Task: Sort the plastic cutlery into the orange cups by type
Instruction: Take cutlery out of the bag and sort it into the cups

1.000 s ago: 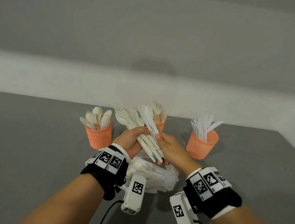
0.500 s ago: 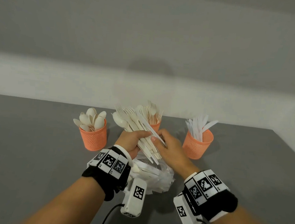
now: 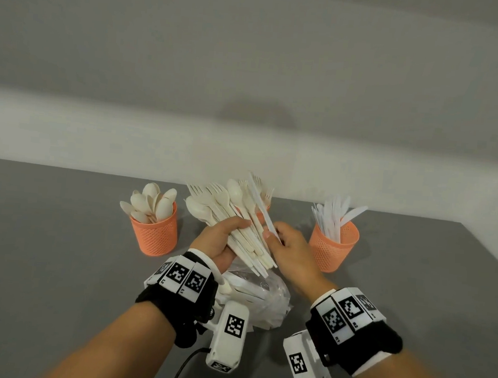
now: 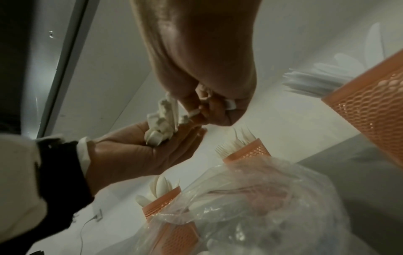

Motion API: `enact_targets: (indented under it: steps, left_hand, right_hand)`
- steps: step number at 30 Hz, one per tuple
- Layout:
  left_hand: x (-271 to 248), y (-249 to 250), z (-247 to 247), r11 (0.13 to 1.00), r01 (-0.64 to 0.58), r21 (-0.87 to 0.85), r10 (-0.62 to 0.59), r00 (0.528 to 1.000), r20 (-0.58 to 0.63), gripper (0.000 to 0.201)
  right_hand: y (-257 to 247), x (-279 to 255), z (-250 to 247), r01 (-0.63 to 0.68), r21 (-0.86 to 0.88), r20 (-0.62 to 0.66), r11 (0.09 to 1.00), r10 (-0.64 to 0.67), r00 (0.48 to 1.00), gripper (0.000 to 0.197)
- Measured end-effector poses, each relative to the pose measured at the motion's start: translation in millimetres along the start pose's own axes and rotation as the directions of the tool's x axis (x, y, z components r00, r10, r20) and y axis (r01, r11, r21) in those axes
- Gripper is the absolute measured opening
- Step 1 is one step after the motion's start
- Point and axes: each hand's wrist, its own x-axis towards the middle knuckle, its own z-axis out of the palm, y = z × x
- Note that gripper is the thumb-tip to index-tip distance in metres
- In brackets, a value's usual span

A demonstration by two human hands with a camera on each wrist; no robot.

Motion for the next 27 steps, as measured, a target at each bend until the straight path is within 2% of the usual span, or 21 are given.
enact_targets:
  steps: [4, 7, 9, 13, 17, 21, 24, 27]
  left_hand:
    - [-4.4, 1.2, 0.9, 0.999, 0.04, 0.031, -0.042, 0.995, 0.089, 0.028]
    - [-4.2, 0.5, 1.7, 0.999, 0.044, 0.027, -0.047, 0.991, 0.126, 0.034]
    - [-3.2, 1.8, 2.5, 0.998, 0.051, 0.024, -0.053, 0.992, 0.116, 0.03]
    - [-0.3, 4.4, 1.0, 0.999, 0.043, 0.0, -0.043, 0.997, 0.06, 0.021]
    - [1.8, 2.5, 2.1, 0.998, 0.056, -0.011, -0.055, 0.998, 0.039, 0.03]
    - [1.8, 7.7, 3.4, 0.998, 0.059, -0.025, -0.059, 0.998, 0.021, 0.017]
    - [5.2, 14.3, 1.8, 0.995, 0.011, -0.097, -0.019, 0.997, -0.073, 0.009]
    - [7.4, 19.0, 0.8, 0.993, -0.043, -0.112, 0.019, 0.979, -0.201, 0.01]
  right_hand:
    - [0.5, -0.3, -1.0, 0.045, 0.094, -0.021, 0.995, -0.043, 0.999, 0.023]
    - [1.4, 2.6, -1.8, 0.064, 0.076, 0.0, 0.995, -0.064, 0.998, 0.012]
    - [-0.2, 3.8, -2.2, 0.069, 0.069, 0.022, 0.995, -0.071, 0.997, 0.009]
    - [-6.8, -0.2, -4.7, 0.074, -0.031, 0.1, 0.997, -0.071, 0.992, 0.008]
    - [-7.2, 1.9, -11.7, 0.029, -0.066, 0.166, 0.997, -0.018, 0.986, 0.011]
    - [-5.8, 2.7, -18.1, -0.028, -0.109, 0.2, 0.994, 0.05, 0.978, 0.01]
    - [-7.6, 1.2, -24.1, -0.111, -0.159, 0.22, 0.981, 0.145, 0.965, 0.021]
    - [-9.3, -1.4, -25.1, -0.176, -0.069, 0.223, 0.982, 0.187, 0.957, 0.018]
